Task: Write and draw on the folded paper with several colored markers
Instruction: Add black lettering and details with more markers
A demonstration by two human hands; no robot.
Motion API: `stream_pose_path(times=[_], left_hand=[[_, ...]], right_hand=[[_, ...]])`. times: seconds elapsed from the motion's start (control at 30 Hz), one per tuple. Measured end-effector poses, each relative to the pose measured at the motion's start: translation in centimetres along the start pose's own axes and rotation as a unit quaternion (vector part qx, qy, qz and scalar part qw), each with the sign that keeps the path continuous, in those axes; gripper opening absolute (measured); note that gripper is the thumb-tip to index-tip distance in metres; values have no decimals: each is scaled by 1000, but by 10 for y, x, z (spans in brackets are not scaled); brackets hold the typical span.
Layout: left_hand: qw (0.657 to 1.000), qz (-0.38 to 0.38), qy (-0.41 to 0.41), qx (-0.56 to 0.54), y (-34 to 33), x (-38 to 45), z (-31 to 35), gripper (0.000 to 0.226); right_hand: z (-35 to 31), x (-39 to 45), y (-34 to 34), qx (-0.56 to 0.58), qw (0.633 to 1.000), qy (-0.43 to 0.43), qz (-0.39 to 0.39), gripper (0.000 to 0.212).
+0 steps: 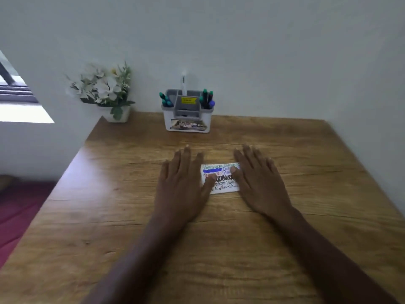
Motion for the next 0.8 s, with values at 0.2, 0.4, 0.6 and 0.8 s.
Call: stream_pose_path(times=[0.2, 0.4, 0.6, 0.8], left_hand=[[998, -57, 23, -20, 12, 1, 0, 73], [991, -132, 26, -21, 19, 5, 0, 74], [990, -139, 20, -26, 21, 8, 1, 66], [989, -147, 16, -28, 20, 10, 2, 64]], right_hand=[[-12, -4, 17, 44, 998, -44, -13, 68], [-12, 0, 25, 22, 993, -90, -68, 66], [-13, 2, 28, 26, 994, -90, -54, 63], [-11, 3, 27, 31, 994, -96, -47, 64]])
Point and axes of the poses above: each hand's wrist, its own x-axis towards the middle knuckle, its own y-axis out of the back of the hand, z = x × y, the point moved 6 cm from there along x, towards the middle knuckle, and after that the axes turned 14 degrees about x, right-handed, at the moved point
